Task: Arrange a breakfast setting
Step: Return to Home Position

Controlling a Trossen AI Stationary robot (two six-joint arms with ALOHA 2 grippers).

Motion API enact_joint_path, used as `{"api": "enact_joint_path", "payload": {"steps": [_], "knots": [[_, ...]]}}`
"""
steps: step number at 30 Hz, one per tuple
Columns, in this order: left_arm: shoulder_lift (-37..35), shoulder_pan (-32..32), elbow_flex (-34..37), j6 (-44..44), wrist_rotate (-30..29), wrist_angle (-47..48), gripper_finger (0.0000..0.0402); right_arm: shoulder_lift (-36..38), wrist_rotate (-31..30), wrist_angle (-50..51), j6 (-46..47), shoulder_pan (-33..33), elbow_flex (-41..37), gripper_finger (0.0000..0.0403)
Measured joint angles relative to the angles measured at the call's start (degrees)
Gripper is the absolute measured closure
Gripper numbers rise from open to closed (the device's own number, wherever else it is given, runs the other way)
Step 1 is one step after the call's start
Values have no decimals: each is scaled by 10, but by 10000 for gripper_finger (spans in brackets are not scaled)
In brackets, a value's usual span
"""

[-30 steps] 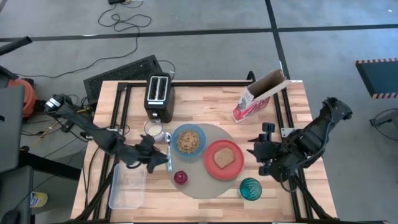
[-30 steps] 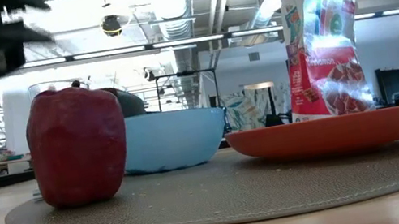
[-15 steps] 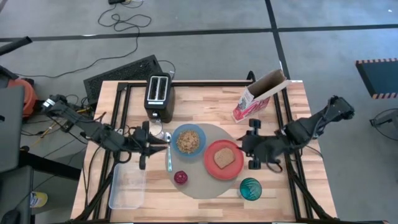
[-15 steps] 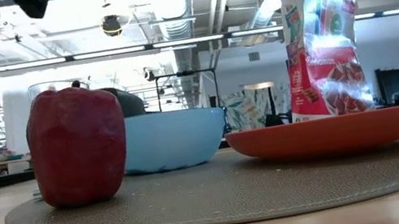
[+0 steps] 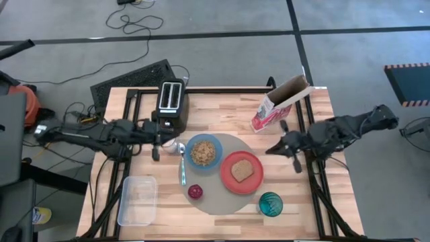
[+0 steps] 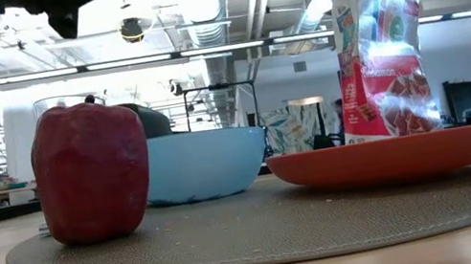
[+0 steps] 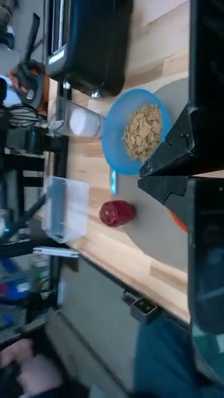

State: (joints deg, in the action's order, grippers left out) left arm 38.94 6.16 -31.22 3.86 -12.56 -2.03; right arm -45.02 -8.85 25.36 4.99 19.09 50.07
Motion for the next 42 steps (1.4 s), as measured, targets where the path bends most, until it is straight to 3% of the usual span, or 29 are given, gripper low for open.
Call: {"api": "enact_joint_path", "payload": {"steps": [8, 12, 17, 22, 26, 31, 34, 42], "knots": [[-123, -71, 85, -53, 7, -12, 401, 149, 1, -58, 45, -31, -123, 359], [-204, -94, 136, -47, 6, -7, 401, 210, -3, -98, 58, -36, -187, 367], [-304, -106, 164, -28, 5, 62, 401, 290, -17, -113, 62, -35, -248, 384], [-388, -107, 167, -11, -7, 150, 401, 365, -20, -139, 76, -35, -309, 365], [-387, -107, 166, -5, 5, 178, 401, 415, -20, -171, 81, -35, -363, 363], [-389, -106, 182, -2, 73, 142, 401, 450, -18, -277, 59, -44, -451, 379], [-389, -106, 194, -9, 84, 123, 401, 449, -18, -305, 70, -51, -485, 380], [-389, -107, 239, -21, 88, 82, 401, 448, -35, -318, 74, -54, -496, 355]]}}
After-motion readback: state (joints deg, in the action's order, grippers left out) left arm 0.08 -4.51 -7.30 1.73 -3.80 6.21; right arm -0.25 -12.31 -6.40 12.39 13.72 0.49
